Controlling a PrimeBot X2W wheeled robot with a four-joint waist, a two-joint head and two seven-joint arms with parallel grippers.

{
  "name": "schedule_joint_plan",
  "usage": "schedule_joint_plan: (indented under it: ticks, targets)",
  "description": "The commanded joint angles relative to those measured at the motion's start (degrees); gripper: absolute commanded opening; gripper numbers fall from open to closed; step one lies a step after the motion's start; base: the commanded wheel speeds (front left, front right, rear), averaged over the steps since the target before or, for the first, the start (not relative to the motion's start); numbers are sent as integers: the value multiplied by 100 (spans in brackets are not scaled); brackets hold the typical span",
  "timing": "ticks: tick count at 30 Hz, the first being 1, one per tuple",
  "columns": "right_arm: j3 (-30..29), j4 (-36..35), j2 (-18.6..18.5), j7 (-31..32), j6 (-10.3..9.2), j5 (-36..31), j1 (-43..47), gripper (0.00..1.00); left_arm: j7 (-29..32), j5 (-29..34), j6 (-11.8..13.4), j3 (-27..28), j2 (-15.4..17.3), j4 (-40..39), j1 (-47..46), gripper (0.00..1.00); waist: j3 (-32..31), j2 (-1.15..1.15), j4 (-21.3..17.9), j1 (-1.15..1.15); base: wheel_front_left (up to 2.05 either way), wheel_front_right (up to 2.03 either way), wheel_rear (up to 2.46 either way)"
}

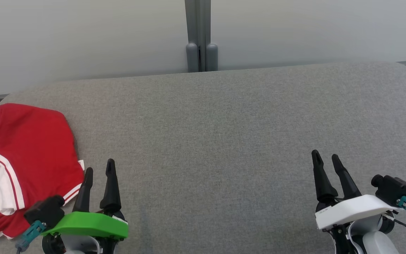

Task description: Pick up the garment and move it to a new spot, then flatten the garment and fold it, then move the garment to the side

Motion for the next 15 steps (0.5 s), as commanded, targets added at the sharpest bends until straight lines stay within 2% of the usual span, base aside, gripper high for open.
schedule_joint_plan:
  ticks: [1,15]
  targets:
    - [37,-90,-30,-60,2,-199,3,100,-58,196,11,-19,42,-74,-4,100,-5,0,-1,0,0,0,0]
    - [175,-176,-37,-260,2,-1018,86,100,-260,987,25,-181,49,-196,69,100,-41,0,17,0,0,0,0]
